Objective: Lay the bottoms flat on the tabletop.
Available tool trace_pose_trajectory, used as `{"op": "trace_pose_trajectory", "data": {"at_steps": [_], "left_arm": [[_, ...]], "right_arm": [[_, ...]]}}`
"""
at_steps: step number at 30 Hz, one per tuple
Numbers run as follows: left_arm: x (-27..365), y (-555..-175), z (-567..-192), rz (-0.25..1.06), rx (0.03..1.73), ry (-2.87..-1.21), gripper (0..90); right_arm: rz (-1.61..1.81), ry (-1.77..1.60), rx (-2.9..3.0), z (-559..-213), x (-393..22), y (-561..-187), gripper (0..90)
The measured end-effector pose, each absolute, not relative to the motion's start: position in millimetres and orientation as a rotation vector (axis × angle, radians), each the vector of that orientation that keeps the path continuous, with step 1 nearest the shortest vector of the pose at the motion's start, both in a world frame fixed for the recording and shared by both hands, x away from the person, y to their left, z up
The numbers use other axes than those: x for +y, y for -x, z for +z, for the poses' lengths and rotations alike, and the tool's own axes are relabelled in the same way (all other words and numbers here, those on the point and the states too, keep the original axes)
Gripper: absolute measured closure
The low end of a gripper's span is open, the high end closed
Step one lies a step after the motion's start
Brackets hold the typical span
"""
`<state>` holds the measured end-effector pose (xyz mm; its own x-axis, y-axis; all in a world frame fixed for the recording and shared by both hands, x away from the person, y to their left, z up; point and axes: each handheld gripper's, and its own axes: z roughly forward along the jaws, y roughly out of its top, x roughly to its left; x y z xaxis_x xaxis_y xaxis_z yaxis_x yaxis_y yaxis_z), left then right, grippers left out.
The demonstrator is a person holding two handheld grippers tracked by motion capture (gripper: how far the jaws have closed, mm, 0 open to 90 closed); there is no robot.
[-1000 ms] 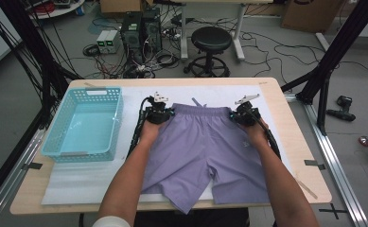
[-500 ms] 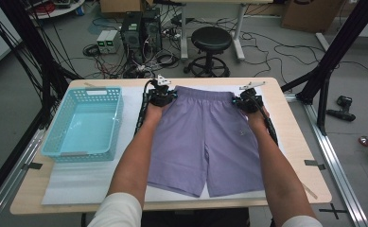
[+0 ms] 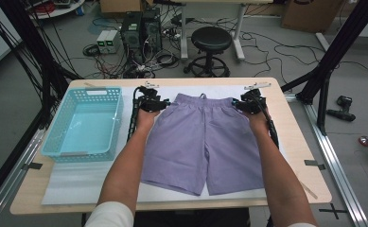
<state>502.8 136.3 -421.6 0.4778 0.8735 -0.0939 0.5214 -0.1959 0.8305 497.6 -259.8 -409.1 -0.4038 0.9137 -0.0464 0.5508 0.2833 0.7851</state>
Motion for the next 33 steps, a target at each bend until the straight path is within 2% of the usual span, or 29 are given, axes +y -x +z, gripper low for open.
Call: {"op": "trace_pose_trajectory", "data": {"at_steps": [9, 15, 16, 18, 19, 22, 23, 24, 25, 26, 31, 33], "left_arm": [[149.3, -471.3, -436.8, 0.437, 1.178, -1.863, 55.9], [150.1, -462.2, -458.4, 0.358, 1.202, -1.911, 61.0], [148.1, -460.2, -459.4, 0.394, 1.190, -1.917, 64.8], [145.2, -459.8, -458.7, 0.406, 1.161, -1.951, 84.3], [144.2, -460.1, -458.5, 0.419, 1.160, -1.957, 87.6], [144.0, -460.7, -458.4, 0.448, 1.197, -1.934, 88.3], [144.9, -460.7, -458.3, 0.455, 1.216, -1.917, 87.8], [146.3, -460.8, -458.2, 0.459, 1.236, -1.894, 83.5], [149.1, -461.1, -457.3, 0.453, 1.249, -1.863, 69.1], [151.0, -460.3, -455.9, 0.445, 1.252, -1.841, 62.3], [153.7, -450.6, -446.8, 0.429, 1.207, -1.799, 51.2], [153.1, -443.1, -442.8, 0.433, 1.179, -1.786, 50.6]], "right_arm": [[0.880, -1.420, 2.195, -411.2, -284.1, -470.1, 57.9], [0.808, -1.423, 2.248, -434.8, -283.3, -458.4, 66.2], [0.793, -1.430, 2.265, -439.3, -282.3, -458.1, 73.3], [0.780, -1.411, 2.251, -442.1, -280.1, -456.0, 83.9], [0.755, -1.391, 2.241, -442.5, -278.6, -455.1, 85.3], [0.697, -1.399, 2.184, -442.7, -277.3, -457.3, 86.1], [0.703, -1.410, 2.178, -442.8, -278.0, -457.5, 84.6], [0.713, -1.429, 2.166, -442.7, -278.7, -457.5, 79.8], [0.723, -1.445, 2.159, -442.3, -279.6, -457.0, 73.0], [0.749, -1.459, 2.157, -440.5, -280.9, -455.3, 68.7], [0.871, -1.465, 2.088, -429.7, -288.3, -439.0, 56.0], [0.904, -1.467, 2.073, -425.0, -289.8, -430.5, 52.9]]}}
